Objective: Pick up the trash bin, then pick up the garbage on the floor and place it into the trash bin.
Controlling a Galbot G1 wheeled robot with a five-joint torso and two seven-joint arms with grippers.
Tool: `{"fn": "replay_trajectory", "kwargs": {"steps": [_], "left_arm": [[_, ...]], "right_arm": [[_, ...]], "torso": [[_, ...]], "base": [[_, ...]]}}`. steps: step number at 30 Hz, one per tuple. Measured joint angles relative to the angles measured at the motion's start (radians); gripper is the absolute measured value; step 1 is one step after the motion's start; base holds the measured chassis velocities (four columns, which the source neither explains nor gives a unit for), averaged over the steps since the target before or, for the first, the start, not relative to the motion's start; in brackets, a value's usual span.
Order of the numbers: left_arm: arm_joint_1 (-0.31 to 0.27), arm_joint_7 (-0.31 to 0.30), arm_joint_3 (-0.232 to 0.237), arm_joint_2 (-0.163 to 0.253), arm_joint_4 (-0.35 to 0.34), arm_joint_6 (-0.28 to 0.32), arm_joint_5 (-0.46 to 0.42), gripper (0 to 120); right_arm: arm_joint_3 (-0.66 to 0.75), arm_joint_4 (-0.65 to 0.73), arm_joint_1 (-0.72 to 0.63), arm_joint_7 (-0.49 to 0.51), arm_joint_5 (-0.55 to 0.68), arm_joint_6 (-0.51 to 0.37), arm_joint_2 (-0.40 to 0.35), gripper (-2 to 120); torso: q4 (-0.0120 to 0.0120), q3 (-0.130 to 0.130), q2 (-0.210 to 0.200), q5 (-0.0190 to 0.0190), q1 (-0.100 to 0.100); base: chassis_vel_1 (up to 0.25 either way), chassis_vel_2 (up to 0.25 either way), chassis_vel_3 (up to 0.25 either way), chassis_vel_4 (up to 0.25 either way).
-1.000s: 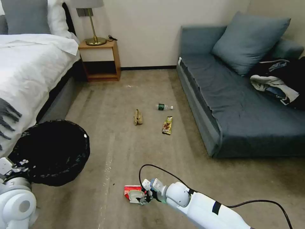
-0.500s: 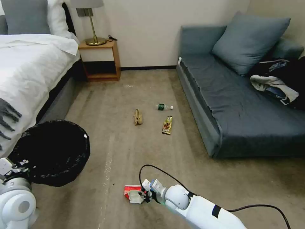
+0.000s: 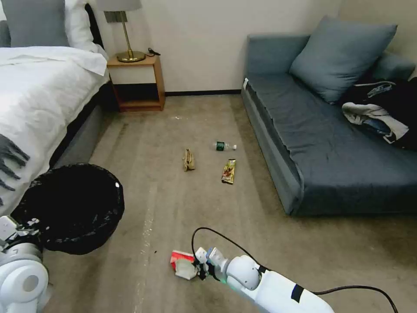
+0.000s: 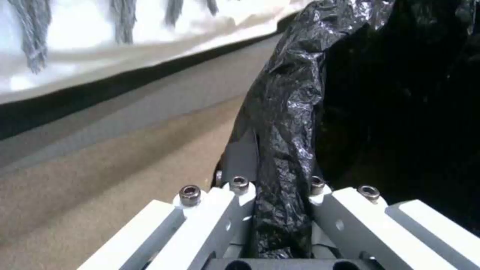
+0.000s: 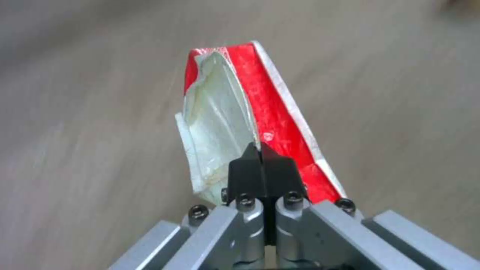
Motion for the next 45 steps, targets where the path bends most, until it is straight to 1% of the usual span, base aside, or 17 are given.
{"fn": "replay_trajectory", "kwargs": {"steps": [1, 6, 8, 10, 13, 14, 17, 19, 21, 23, 26, 27, 29, 32, 40, 43, 45], "left_arm": [[0.000, 0.000, 0.000, 0.000, 0.000, 0.000, 0.000, 4], [0.003, 0.007, 0.017, 0.002, 0.003, 0.016, 0.001, 4], [0.002, 0.009, 0.030, -0.003, 0.006, 0.025, 0.000, 4], [0.002, 0.010, 0.034, -0.005, 0.009, 0.026, 0.006, 4], [0.002, 0.021, 0.044, -0.018, 0.020, 0.025, 0.059, 4], [0.002, 0.021, 0.044, -0.018, 0.020, 0.025, 0.059, 4], [-0.004, 0.032, 0.049, -0.027, 0.023, 0.022, 0.090, 4], [-0.006, 0.034, 0.051, -0.027, 0.021, 0.022, 0.089, 4], [-0.013, 0.036, 0.054, -0.028, 0.014, 0.025, 0.083, 4], [-0.015, 0.036, 0.055, -0.029, 0.014, 0.026, 0.083, 4], [-0.019, 0.037, 0.056, -0.036, 0.021, 0.026, 0.083, 4], [-0.019, 0.037, 0.056, -0.036, 0.021, 0.026, 0.083, 4], [-0.017, 0.039, 0.056, -0.045, 0.021, 0.026, 0.082, 4], [-0.017, 0.040, 0.057, -0.050, 0.014, 0.026, 0.081, 4], [-0.011, 0.045, 0.058, -0.060, -0.023, 0.032, 0.080, 4], [-0.007, 0.045, 0.058, -0.061, -0.030, 0.033, 0.081, 4], [-0.006, 0.045, 0.057, -0.061, -0.031, 0.033, 0.081, 4]], "right_arm": [[0.000, 0.000, 0.000, 0.000, 0.000, 0.000, 0.000, 0], [0.096, 0.156, -0.001, 0.062, 0.060, 0.083, -0.036, 0], [0.114, 0.253, 0.001, 0.075, 0.123, 0.170, -0.068, 0], [0.114, 0.274, 0.004, 0.075, 0.143, 0.196, -0.074, 0], [0.076, 0.337, 0.055, 0.071, 0.229, 0.306, -0.069, 0], [0.076, 0.337, 0.055, 0.071, 0.229, 0.306, -0.069, 0], [-0.007, 0.335, 0.136, 0.045, 0.273, 0.389, -0.023, 0], [-0.036, 0.325, 0.156, 0.035, 0.279, 0.404, -0.009, 0], [-0.169, 0.261, 0.231, 0.010, 0.305, 0.456, 0.049, 0], [-0.211, 0.236, 0.252, 0.007, 0.309, 0.472, 0.071, 0], [-0.321, 0.133, 0.322, 0.010, 0.315, 0.518, 0.161, 0], [-0.321, 0.133, 0.322, 0.010, 0.315, 0.518, 0.161, 0], [-0.368, 0.085, 0.356, 0.045, 0.326, 0.527, 0.216, 0], [-0.390, 0.058, 0.368, 0.075, 0.321, 0.522, 0.240, 0], [-0.397, 0.027, 0.353, 0.176, 0.288, 0.448, 0.242, 0], [-0.388, 0.045, 0.346, 0.181, 0.322, 0.412, 0.229, 13], [-0.387, 0.055, 0.346, 0.179, 0.333, 0.404, 0.227, 17]], "torso": [[0.0000, 0.000, 0.000, 0.0000, 0.000], [0.0000, 0.000, 0.000, -0.0001, 0.000], [-0.0002, 0.000, 0.000, 0.0000, 0.000], [-0.0002, 0.000, 0.000, -0.0001, 0.000], [-0.0002, 0.000, 0.000, -0.0002, 0.000], [-0.0002, 0.000, 0.000, -0.0002, 0.000], [0.0002, 0.000, 0.000, -0.0002, 0.000], [0.0001, 0.000, 0.000, -0.0003, 0.000], [0.0000, 0.000, 0.000, -0.0002, 0.000], [0.0000, 0.000, 0.000, -0.0003, 0.000], [0.0003, 0.000, 0.000, -0.0005, 0.000], [0.0003, 0.000, 0.000, -0.0005, 0.000], [0.0003, 0.000, 0.000, -0.0004, 0.000], [0.0003, 0.000, 0.000, -0.0004, 0.000], [-0.0001, 0.000, 0.000, -0.0002, 0.000], [-0.0001, 0.000, 0.000, -0.0002, 0.000], [-0.0002, 0.000, 0.000, -0.0002, 0.000]], "base": [[0.000, 0.000, 0.000, 0.000], [0.000, 0.000, 0.000, 0.000], [0.000, 0.000, 0.000, 0.000], [0.000, 0.000, 0.000, 0.000], [0.000, 0.000, 0.000, 0.000], [0.000, 0.000, 0.000, 0.000], [0.000, 0.000, 0.000, 0.000], [0.000, 0.000, 0.000, 0.000], [0.000, 0.000, 0.000, 0.000], [0.000, 0.000, 0.000, 0.000], [0.000, 0.000, 0.000, 0.000], [0.000, 0.000, 0.000, 0.000], [0.000, 0.000, 0.000, 0.000], [0.000, 0.000, 0.000, 0.000], [0.000, 0.000, 0.000, 0.000], [0.000, 0.000, 0.000, 0.000], [0.000, 0.000, 0.000, 0.000]]}}
